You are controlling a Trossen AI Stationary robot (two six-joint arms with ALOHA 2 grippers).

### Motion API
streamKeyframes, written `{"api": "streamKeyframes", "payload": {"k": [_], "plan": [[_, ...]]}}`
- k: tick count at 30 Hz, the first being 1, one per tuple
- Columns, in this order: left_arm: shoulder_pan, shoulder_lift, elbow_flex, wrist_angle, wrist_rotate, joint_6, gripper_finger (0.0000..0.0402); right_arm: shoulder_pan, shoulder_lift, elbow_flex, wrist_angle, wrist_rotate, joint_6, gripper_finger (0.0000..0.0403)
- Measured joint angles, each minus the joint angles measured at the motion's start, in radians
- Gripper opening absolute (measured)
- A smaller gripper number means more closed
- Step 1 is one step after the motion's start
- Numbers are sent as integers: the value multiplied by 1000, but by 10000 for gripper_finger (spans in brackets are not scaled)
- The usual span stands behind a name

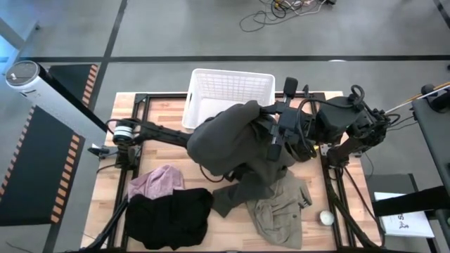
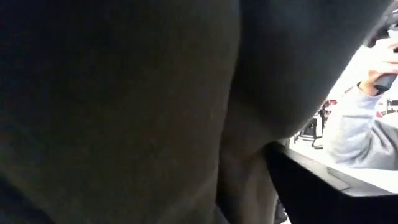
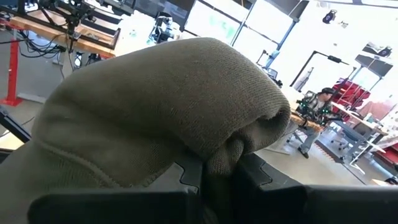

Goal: Sort clothes
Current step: Put the hoodie jacket into the laundry bin

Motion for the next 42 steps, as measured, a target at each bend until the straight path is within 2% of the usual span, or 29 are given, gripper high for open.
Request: {"api": "streamKeyframes", "payload": {"k": [3,7,9,18,24,31,36,42], "plan": [[0,12,32,-42,-13,15,184,0,0,0,0,0,-6,24],[3,1,37,-71,-16,59,57,0,0,0,13,0,-17,24],[10,-20,25,-78,-15,60,18,0,0,0,22,0,-30,24],[108,-185,22,-230,-51,68,4,0,-4,20,61,14,-110,24],[176,-319,138,-473,-48,167,2,0,-15,20,222,79,-291,24],[228,-359,434,-842,-80,317,1,-22,-23,21,407,119,-490,24],[277,-301,676,-1044,-126,378,1,-74,-24,21,499,121,-583,24],[366,-190,962,-1168,-133,367,0,-173,-24,21,589,106,-661,24]]}}
